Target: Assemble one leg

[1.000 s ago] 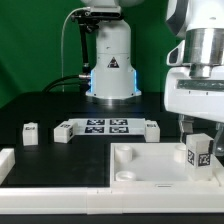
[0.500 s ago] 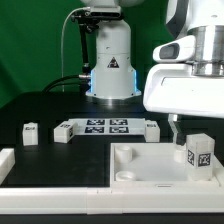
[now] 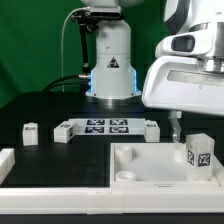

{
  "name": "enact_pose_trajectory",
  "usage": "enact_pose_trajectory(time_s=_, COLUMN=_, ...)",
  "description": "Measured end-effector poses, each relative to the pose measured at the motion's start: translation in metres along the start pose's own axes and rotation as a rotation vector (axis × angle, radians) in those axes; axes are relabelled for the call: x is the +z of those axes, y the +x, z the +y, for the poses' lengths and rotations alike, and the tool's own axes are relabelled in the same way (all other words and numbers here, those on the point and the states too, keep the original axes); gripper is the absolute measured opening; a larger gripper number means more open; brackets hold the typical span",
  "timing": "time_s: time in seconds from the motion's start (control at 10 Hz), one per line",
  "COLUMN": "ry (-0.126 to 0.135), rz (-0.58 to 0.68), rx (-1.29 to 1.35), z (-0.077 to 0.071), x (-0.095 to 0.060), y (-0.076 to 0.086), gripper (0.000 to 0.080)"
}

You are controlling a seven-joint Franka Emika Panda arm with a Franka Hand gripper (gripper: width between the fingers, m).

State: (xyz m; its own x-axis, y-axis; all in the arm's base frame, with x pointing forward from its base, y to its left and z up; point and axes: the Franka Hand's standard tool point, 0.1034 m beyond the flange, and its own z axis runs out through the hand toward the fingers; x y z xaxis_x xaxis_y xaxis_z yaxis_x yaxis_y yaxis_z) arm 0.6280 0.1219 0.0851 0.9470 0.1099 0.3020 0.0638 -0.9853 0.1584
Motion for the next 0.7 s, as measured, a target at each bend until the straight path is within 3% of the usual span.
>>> enact_pose_trajectory(time_s=0.2, ry=0.0, rz=-0.001, rx=0.041, z=-0.0003, x=0.0005, y=-0.0006, gripper=0.0649)
enact_pose_trajectory(time_s=0.4, ry=-0.001, rz=-0.002, rx=0.041, z=-0.0002, x=0.0008, y=-0.0008, gripper=0.0391)
enact_pose_trajectory(time_s=0.5, ry=0.0, rz=0.001, rx=0.041, z=-0.0002, x=0.0003, y=0.0001, gripper=0.0391)
enact_pose_trajectory(time_s=0.6, ry=0.0, rz=0.002, rx=0.041, z=-0.0002, x=0.0003, y=0.0002, gripper=0.0294)
enact_pose_trajectory(time_s=0.7, ry=0.0, rz=0.002, rx=0.045, z=-0.0002, x=0.0003, y=0.0003, gripper=0.0294)
